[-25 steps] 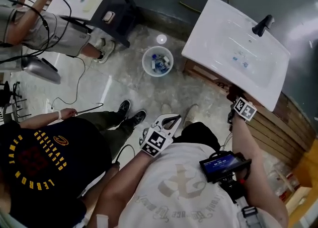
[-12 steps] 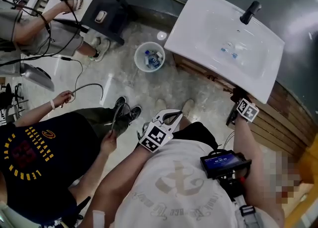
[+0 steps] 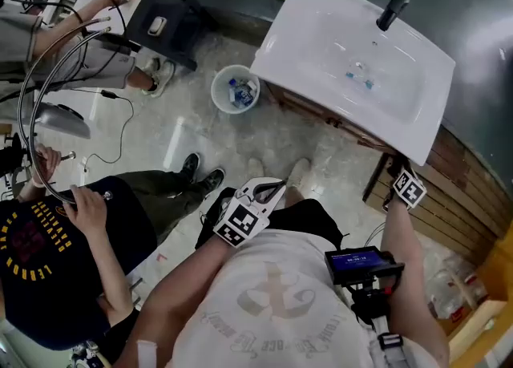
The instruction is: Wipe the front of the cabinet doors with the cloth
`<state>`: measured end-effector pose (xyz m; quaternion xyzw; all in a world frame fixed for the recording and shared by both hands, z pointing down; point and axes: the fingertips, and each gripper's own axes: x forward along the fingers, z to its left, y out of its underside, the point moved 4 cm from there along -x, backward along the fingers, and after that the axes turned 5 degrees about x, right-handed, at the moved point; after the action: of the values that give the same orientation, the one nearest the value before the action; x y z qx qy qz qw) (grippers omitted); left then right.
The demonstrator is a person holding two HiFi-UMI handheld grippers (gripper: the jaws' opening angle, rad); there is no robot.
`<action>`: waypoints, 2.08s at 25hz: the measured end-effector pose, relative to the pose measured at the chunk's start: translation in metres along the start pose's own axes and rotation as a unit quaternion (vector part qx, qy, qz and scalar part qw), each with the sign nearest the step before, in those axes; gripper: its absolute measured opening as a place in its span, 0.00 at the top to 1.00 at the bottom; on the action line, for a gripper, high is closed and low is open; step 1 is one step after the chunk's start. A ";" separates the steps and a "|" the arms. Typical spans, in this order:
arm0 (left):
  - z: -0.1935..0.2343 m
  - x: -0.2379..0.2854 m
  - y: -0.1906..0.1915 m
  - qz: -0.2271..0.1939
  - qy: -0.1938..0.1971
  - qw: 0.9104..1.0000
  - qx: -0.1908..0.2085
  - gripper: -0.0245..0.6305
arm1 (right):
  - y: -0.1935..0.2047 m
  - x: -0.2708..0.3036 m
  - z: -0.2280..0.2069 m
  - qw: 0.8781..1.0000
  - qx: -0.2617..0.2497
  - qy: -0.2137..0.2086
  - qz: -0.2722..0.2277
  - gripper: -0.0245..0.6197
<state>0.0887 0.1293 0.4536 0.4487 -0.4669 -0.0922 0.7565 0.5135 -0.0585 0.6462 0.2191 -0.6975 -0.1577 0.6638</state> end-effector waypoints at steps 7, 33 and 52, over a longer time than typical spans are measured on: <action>-0.003 0.005 0.007 0.010 -0.010 1.000 -0.009 0.94 | -0.001 0.026 0.031 0.997 -0.047 -0.057 0.019 0.77; 0.045 -0.049 0.040 -0.019 -0.068 0.994 -0.082 0.94 | 0.013 0.037 0.279 0.968 -0.111 -0.221 0.048 0.77; 0.090 -0.107 0.083 -0.014 -0.092 0.991 -0.094 0.94 | 0.038 0.057 0.458 0.957 -0.058 -0.281 0.053 0.77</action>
<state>-0.0642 0.1835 0.4650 0.3713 -0.5176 -0.1876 0.7477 0.0530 -0.0882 0.6828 0.0893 -0.8560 -0.2178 0.4602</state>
